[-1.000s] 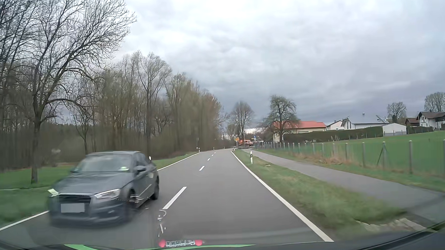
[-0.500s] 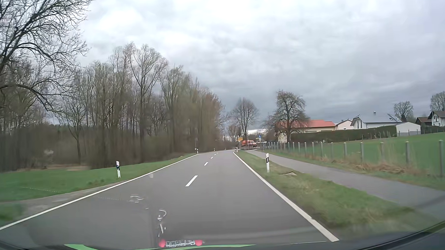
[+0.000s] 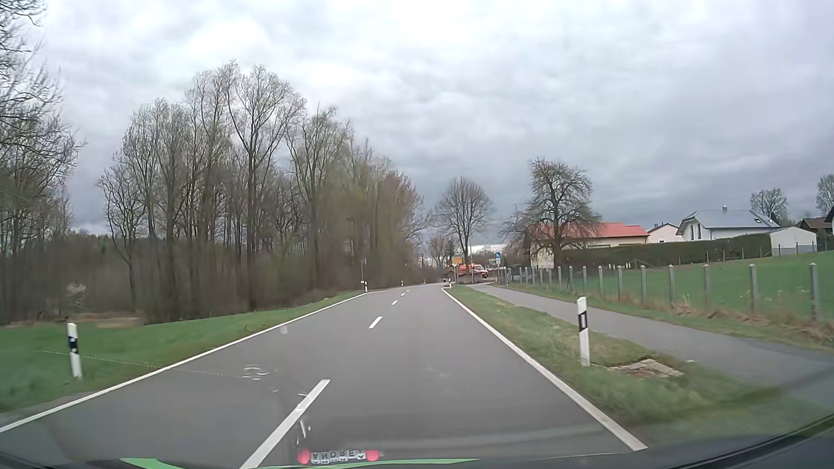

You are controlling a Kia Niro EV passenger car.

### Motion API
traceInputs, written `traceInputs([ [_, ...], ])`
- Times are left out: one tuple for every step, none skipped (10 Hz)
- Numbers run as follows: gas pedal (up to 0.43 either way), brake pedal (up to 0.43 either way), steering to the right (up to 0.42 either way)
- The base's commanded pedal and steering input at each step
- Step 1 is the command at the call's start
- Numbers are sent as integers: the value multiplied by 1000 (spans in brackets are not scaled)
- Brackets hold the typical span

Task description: Follow the waypoints while adhering to traffic rules and regulations

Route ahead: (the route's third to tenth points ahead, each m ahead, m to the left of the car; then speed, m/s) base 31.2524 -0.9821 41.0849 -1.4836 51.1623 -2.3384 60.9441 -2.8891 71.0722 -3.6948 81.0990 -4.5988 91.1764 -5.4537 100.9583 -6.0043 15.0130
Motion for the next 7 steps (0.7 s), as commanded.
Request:
traceInputs([
  [0,91,1],
  [0,91,1],
  [0,85,1],
  [0,91,1],
  [0,85,2],
  [0,79,2],
  [0,79,2],
])
